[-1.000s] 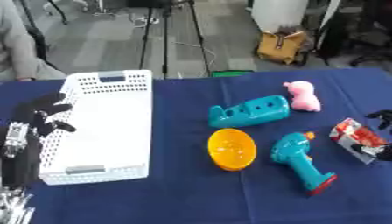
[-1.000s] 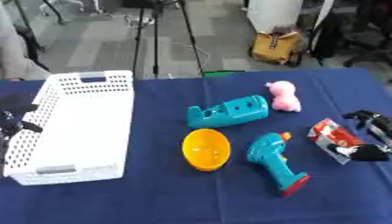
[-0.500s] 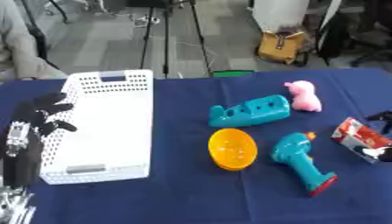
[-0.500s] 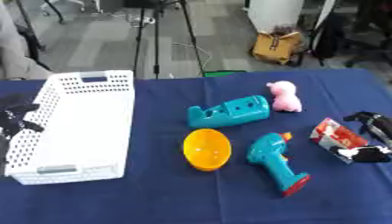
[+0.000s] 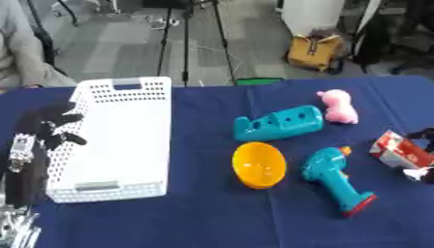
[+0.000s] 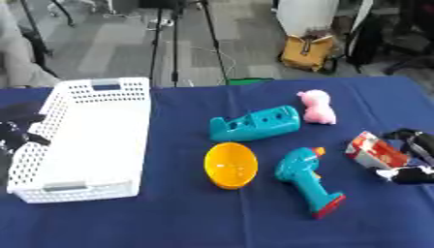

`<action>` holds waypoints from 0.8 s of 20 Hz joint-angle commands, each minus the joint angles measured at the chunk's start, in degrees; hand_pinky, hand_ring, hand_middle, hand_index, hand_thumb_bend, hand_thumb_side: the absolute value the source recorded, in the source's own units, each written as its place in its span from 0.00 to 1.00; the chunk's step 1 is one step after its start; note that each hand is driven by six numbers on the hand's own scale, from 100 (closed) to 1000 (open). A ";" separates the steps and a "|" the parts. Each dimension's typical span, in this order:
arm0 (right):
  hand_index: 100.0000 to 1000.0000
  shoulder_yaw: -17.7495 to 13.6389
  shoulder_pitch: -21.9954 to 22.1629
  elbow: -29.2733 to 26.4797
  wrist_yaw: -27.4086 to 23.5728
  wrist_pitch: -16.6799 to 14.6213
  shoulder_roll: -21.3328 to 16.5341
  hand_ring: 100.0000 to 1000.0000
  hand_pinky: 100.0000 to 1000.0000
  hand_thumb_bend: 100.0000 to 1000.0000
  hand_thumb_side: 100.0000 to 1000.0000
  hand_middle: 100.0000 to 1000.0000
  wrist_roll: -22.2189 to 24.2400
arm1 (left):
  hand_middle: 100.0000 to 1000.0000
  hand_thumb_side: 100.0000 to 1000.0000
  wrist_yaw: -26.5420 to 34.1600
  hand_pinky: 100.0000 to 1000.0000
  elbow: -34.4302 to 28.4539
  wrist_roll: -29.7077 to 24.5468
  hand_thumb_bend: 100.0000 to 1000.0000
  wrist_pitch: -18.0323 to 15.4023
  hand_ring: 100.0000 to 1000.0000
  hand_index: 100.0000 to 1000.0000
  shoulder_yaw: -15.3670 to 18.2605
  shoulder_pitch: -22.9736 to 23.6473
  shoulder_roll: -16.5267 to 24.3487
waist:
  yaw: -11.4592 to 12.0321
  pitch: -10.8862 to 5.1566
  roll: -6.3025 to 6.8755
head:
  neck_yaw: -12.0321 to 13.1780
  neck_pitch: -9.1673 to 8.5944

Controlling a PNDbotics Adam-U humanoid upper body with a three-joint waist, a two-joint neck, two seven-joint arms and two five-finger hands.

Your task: Pick up objects on the table and place them in the box.

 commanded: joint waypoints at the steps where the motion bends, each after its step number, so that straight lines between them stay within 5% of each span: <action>1: 0.79 0.27 -0.35 0.06 0.31 -0.21 -1.67 0.44 0.36 0.52 0.35 0.67 1.28 | 0.75 1.00 0.23 0.48 -0.93 -0.14 0.22 -0.10 0.74 0.77 0.07 -0.24 0.83 | 0.00 -0.77 -0.05 | 0.28 0.38; 4: 0.76 0.34 -0.32 -0.01 0.34 -0.22 -1.63 0.38 0.31 0.49 0.25 0.58 1.96 | 0.75 1.00 0.23 0.48 -0.93 -0.15 0.22 -0.09 0.74 0.77 0.07 -0.22 0.82 | -0.01 -0.77 -0.06 | 0.37 0.38; 16: 0.73 -0.19 -0.25 -2.08 -0.72 0.18 -1.79 0.27 0.21 0.43 0.16 0.50 -0.33 | 0.75 1.00 0.25 0.48 -0.90 -0.10 0.22 -0.06 0.74 0.77 0.10 -0.13 0.82 | -0.07 -0.81 -0.14 | 0.90 0.36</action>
